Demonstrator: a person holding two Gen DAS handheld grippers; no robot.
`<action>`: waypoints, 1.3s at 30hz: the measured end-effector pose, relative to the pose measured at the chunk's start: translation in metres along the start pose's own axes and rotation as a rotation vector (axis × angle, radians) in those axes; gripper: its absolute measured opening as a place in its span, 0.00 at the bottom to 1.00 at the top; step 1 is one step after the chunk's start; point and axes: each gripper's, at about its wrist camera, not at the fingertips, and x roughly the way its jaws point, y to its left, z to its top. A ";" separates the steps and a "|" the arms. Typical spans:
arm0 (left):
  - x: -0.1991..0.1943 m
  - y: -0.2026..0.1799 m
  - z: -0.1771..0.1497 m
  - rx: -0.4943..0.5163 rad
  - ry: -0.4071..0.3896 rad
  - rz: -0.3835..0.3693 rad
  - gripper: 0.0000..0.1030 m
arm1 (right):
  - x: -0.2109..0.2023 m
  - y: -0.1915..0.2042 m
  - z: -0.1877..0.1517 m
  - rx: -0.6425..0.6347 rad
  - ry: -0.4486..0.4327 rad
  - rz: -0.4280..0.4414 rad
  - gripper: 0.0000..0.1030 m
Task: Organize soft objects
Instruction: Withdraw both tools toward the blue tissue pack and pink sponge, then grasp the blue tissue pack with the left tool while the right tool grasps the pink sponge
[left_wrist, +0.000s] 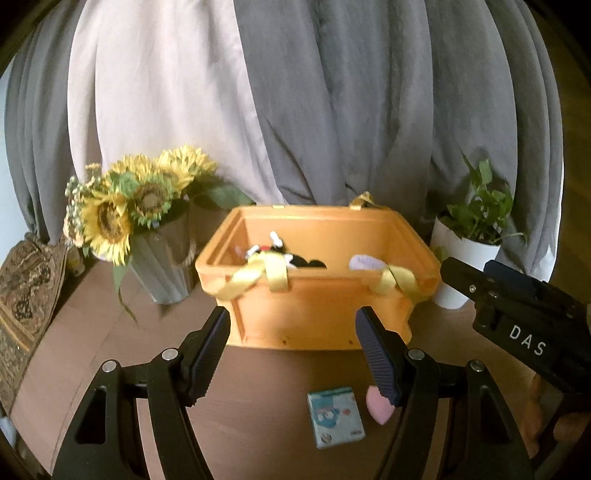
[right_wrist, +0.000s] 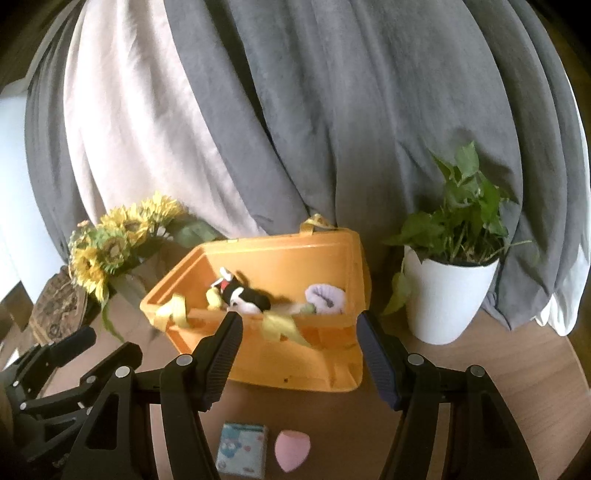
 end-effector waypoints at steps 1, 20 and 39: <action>-0.001 -0.002 -0.003 -0.002 0.004 0.002 0.68 | -0.001 -0.001 -0.002 -0.004 0.006 0.006 0.63; 0.014 -0.025 -0.070 -0.057 0.122 0.023 0.68 | 0.009 -0.019 -0.054 -0.022 0.152 0.118 0.63; 0.054 -0.037 -0.109 -0.059 0.246 0.006 0.68 | 0.051 -0.024 -0.093 -0.013 0.311 0.168 0.58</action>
